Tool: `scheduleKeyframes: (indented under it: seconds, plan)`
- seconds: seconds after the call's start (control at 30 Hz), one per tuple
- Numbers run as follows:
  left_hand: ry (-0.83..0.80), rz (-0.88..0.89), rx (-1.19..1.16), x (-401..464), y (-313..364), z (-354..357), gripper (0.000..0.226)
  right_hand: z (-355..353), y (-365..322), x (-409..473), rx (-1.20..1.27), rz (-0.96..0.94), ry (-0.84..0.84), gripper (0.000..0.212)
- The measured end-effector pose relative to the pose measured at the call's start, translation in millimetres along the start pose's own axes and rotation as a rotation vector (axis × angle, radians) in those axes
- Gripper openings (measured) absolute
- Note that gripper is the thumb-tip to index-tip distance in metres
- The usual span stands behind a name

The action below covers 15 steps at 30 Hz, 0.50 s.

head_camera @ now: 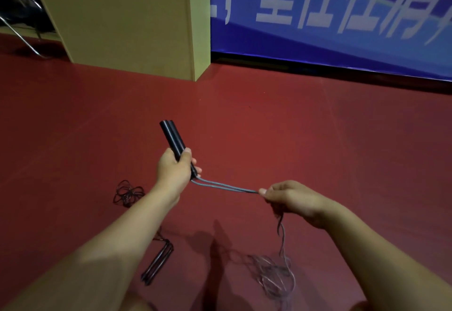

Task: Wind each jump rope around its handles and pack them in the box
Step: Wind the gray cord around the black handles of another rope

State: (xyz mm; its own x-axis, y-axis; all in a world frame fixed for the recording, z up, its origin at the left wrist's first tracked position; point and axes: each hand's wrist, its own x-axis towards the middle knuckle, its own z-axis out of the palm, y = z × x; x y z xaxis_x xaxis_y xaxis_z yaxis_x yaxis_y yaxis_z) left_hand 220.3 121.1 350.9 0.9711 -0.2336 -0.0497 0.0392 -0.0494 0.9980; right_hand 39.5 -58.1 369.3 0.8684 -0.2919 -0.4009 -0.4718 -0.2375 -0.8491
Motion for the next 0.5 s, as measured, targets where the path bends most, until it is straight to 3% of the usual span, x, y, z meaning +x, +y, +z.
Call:
scheduleKeyframes:
  seconds: [0.07, 0.17, 0.27, 0.37, 0.5]
  plan:
    - [-0.125, -0.009, 0.141, -5.1, -0.5, -3.2, 0.018, 0.8, 2.6, -1.1, -0.105, -0.051, 0.072, 0.020]
    - [-0.544, -0.126, 0.250, -23.0, 5.4, -7.9, 0.008, 0.4, -2.9, -3.8, -0.025, -0.146, 0.177, 0.004]
    - [-0.869, -0.177, 0.312, -45.8, 15.4, -5.0, 0.012, 0.9, -11.3, -5.4, 0.228, -0.169, 0.162, 0.022]
    - [-1.011, -0.186, 0.319, -59.3, 22.3, 0.5, 0.017, 11.8, -17.2, -6.5, 0.156, -0.195, 0.229, 0.015]
    - [-1.045, -0.139, 0.392, -63.9, 25.6, 0.6, 0.020, 21.4, -15.8, -3.7, -0.009, -0.278, 0.367, 0.038]
